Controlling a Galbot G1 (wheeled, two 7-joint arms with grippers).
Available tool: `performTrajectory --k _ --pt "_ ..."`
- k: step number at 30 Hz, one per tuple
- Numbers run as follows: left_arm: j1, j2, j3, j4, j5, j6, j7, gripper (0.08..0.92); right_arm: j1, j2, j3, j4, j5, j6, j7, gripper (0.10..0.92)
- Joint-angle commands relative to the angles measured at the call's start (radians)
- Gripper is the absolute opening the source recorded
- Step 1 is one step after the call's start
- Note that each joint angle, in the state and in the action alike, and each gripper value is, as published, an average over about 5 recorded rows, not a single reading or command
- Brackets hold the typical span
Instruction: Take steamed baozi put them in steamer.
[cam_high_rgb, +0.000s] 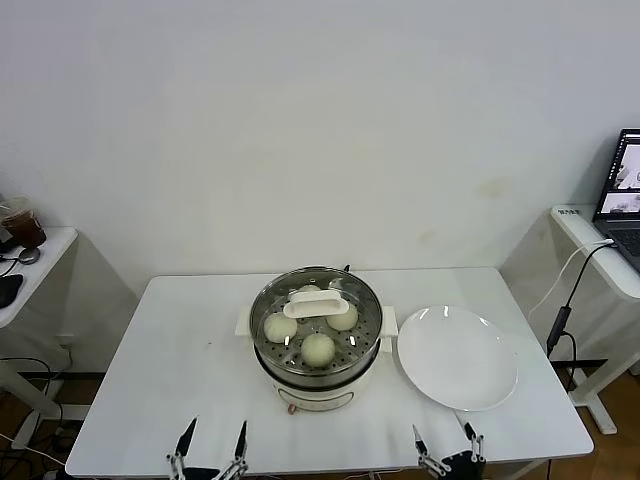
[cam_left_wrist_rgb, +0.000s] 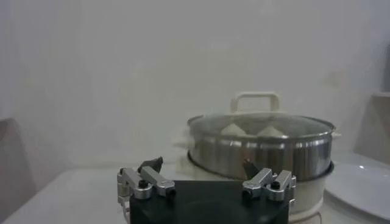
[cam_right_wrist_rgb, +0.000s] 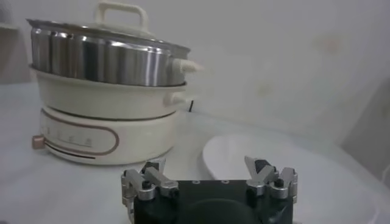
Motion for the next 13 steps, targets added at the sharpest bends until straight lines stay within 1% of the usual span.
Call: performTrajectory --k 1,13 --pt "0.060 -0.034 -0.047 0.064 -0.046 -0.070 -0.002 0.823 -0.026 -0.024 -0.009 0.036 0.088 -0.027 -0.011 0.823" --pt "0.058 -0.041 -0.045 0.071 -0.014 -0.042 0.018 0.823 -0.036 -0.028 -0.006 0.056 0.092 -0.029 -0.027 0.823"
